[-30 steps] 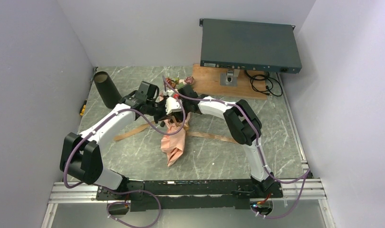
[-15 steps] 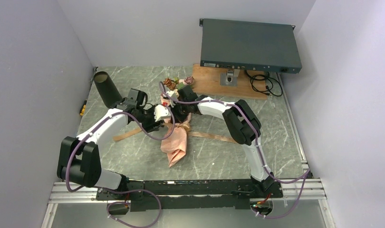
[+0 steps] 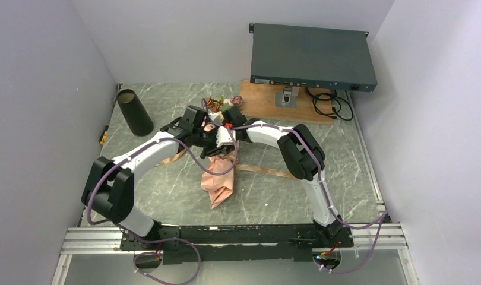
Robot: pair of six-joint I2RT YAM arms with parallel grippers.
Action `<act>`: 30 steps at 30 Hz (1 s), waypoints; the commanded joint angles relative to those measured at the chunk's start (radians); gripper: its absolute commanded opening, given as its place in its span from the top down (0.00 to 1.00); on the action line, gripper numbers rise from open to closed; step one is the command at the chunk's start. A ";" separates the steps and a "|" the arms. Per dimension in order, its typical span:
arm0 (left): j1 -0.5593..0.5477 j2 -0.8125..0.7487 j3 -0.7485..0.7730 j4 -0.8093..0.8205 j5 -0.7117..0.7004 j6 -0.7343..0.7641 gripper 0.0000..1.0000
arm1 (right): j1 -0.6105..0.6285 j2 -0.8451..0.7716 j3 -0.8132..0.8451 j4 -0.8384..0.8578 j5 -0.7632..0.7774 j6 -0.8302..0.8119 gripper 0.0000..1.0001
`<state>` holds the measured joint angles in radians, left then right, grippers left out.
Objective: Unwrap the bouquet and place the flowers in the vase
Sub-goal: Untie the ribbon from the wrapping paper.
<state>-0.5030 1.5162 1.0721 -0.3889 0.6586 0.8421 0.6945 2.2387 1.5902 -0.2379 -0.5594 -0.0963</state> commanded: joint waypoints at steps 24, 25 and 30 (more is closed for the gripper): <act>-0.094 0.102 -0.081 0.101 0.002 0.112 0.47 | -0.004 0.064 -0.007 -0.061 0.053 -0.001 1.00; -0.093 0.099 -0.087 0.104 0.000 0.117 0.48 | -0.004 0.064 -0.008 -0.061 0.053 -0.001 1.00; -0.106 0.112 -0.097 0.140 -0.040 0.102 0.49 | -0.004 0.062 -0.014 -0.058 0.054 -0.005 1.00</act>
<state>-0.5976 1.6012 0.9833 -0.2653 0.6441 0.9302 0.6868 2.2471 1.5944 -0.2340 -0.5808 -0.0414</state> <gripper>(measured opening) 0.509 0.006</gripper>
